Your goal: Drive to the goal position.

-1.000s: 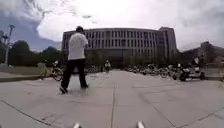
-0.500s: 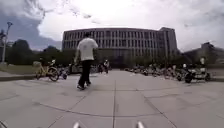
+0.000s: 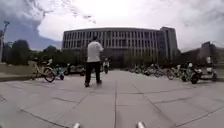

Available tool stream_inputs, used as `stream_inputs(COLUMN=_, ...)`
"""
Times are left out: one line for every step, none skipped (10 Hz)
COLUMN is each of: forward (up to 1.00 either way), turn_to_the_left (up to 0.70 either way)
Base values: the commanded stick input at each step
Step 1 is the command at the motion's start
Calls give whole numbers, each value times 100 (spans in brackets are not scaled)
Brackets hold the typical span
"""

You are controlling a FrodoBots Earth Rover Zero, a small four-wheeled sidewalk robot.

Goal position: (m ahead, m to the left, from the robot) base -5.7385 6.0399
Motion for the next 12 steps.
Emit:
stream_inputs(forward=70, turn_to_the_left=0)
stream_inputs(forward=70, turn_to_the_left=0)
stream_inputs(forward=70, turn_to_the_left=0)
stream_inputs(forward=70, turn_to_the_left=0)
stream_inputs(forward=70, turn_to_the_left=0)
stream_inputs(forward=70, turn_to_the_left=0)
stream_inputs(forward=70, turn_to_the_left=0)
stream_inputs(forward=70, turn_to_the_left=0)
stream_inputs(forward=70, turn_to_the_left=0)
stream_inputs(forward=70, turn_to_the_left=0)
stream_inputs(forward=70, turn_to_the_left=0)
stream_inputs(forward=70, turn_to_the_left=0)
